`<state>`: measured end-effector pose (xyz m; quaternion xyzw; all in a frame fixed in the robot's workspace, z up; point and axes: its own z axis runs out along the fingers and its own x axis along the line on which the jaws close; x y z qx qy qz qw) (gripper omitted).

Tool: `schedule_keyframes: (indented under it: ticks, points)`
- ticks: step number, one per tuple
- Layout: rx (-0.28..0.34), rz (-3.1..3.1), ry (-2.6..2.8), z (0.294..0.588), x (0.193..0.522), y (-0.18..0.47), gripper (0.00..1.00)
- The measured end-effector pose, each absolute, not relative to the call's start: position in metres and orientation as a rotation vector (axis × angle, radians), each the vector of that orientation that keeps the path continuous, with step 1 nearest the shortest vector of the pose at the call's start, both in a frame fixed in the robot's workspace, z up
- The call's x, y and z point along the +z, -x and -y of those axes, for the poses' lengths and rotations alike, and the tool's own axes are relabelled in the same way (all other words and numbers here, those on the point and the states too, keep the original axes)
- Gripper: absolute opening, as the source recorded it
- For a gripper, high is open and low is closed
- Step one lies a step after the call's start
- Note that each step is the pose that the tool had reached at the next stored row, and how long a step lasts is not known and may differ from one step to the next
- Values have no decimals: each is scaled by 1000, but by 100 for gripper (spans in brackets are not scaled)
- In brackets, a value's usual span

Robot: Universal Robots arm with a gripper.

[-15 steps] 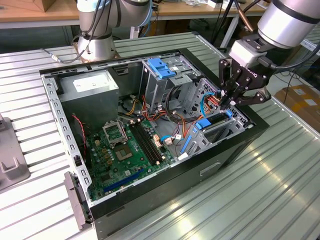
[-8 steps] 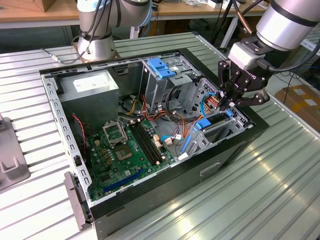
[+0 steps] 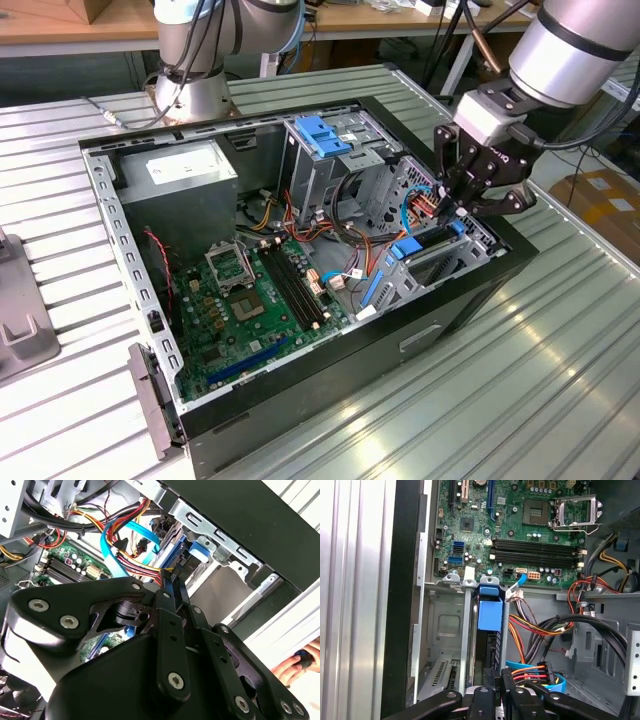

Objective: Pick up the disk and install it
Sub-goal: 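Insert the first disk wire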

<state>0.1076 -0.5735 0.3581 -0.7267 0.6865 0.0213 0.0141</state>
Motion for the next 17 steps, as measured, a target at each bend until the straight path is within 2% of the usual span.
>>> schedule_keyframes:
  ticks: [17]
  points:
    - [65,-2129,2272,578,351,-108,18]
